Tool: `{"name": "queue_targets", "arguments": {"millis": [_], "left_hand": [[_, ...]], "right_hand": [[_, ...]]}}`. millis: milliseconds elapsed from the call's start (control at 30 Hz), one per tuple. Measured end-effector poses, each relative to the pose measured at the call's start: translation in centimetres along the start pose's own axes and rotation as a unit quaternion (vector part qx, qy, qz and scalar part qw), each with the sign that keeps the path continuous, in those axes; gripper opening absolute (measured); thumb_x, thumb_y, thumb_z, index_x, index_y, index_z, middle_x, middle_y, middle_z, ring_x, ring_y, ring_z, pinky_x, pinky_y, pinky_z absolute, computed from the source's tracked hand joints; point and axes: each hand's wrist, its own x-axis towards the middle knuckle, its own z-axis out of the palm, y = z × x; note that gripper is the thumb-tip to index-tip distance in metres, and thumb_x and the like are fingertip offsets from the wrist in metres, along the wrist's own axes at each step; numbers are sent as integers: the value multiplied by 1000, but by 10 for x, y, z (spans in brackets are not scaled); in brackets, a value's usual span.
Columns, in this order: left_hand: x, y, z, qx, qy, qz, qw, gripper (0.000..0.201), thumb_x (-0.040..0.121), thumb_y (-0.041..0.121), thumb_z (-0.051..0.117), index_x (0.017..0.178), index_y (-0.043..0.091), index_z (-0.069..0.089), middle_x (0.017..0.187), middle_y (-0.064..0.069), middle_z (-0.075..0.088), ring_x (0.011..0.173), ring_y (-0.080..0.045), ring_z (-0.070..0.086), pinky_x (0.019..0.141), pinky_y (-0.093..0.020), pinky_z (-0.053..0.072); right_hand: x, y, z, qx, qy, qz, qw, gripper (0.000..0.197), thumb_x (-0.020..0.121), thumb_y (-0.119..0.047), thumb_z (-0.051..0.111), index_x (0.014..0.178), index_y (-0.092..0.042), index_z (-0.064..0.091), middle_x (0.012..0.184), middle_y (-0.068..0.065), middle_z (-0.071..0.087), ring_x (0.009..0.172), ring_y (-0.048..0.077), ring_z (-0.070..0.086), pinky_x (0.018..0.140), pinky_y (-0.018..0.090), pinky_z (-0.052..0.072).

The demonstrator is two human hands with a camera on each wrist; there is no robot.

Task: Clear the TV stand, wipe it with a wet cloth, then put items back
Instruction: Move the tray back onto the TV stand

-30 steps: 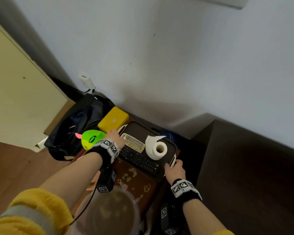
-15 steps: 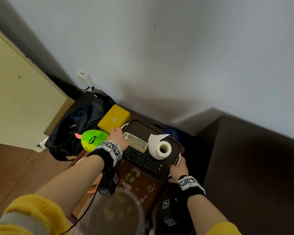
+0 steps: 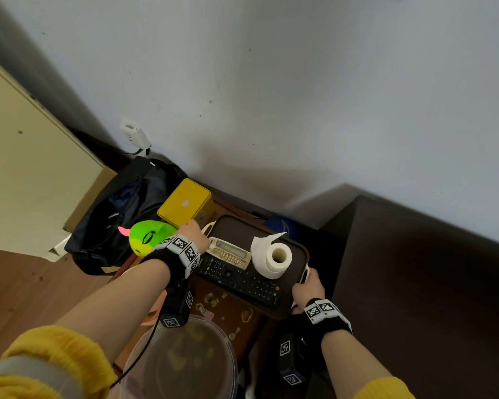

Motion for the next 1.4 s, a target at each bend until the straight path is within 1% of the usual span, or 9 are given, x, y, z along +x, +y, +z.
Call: {"name": "queue_targets", "arguments": {"millis": [233, 333, 400, 600, 700, 833, 967, 1167, 1400], "left_hand": [[-15, 5, -15, 17, -10, 6, 1000, 16, 97, 10, 44, 99, -4, 52, 124, -22, 57, 113, -35, 58, 81, -35, 45], [-22, 2, -23, 18, -1, 9, 1000, 24, 97, 12, 43, 113, -4, 51, 121, -21, 59, 111, -35, 58, 80, -36, 45], [-29, -1, -33, 13, 15, 27, 999, 18, 96, 12, 43, 106, 0, 53, 117, -22, 60, 107, -36, 60, 75, -36, 44], [-56, 4, -80, -9, 64, 57, 996, 17, 93, 14, 46, 106, 5, 52, 91, -12, 57, 95, -35, 55, 74, -36, 40], [-71, 16, -103, -22, 85, 72, 994, 27, 93, 17, 47, 116, 4, 51, 120, -19, 57, 112, -38, 54, 86, -39, 43], [-89, 40, -120, -38, 99, 119, 987, 36, 92, 27, 54, 119, 3, 53, 121, -19, 59, 112, -37, 56, 88, -39, 46], [-108, 70, -115, -36, 112, 157, 981, 37, 92, 31, 56, 118, 4, 53, 118, -17, 60, 109, -37, 57, 82, -37, 44], [-133, 127, -84, -33, 97, 183, 978, 41, 88, 38, 60, 112, 6, 55, 117, -16, 61, 110, -37, 57, 89, -40, 45], [-152, 197, -31, -57, 61, 182, 980, 38, 92, 35, 52, 117, 5, 53, 118, -16, 60, 111, -36, 56, 93, -38, 44]], "right_hand": [[-15, -11, -11, 13, -9, -18, 1000, 51, 85, -1, 45, 130, -24, 40, 107, 7, 50, 99, 35, 54, 69, 53, 57], [-22, -18, -15, 19, -13, -36, 999, 48, 85, -2, 46, 127, -25, 43, 109, 6, 52, 105, 36, 53, 78, 57, 55], [-29, -24, -19, 25, -8, -49, 998, 46, 84, -2, 46, 124, -24, 45, 106, 5, 53, 103, 34, 54, 82, 57, 53], [-63, -57, -46, 39, 5, -91, 995, 37, 83, 0, 46, 113, -22, 49, 102, 6, 53, 100, 34, 54, 75, 58, 55], [-78, -71, -67, 43, 20, -112, 993, 35, 79, -4, 49, 109, -22, 52, 102, 5, 57, 103, 34, 55, 82, 57, 53], [-95, -79, -105, 52, 49, -139, 988, 29, 77, -5, 50, 95, -28, 52, 93, 0, 59, 99, 32, 58, 83, 54, 53], [-109, -74, -150, 38, 84, -156, 984, 26, 82, -5, 51, 103, -18, 56, 98, 3, 60, 95, 25, 57, 87, 41, 50], [-105, -43, -218, 44, 107, -142, 983, 33, 81, -3, 51, 111, -16, 57, 96, 3, 60, 97, 29, 58, 84, 54, 54], [-73, -2, -290, 50, 109, -116, 986, 33, 81, -2, 51, 109, -19, 58, 100, 7, 62, 96, 29, 60, 83, 52, 55]]}}
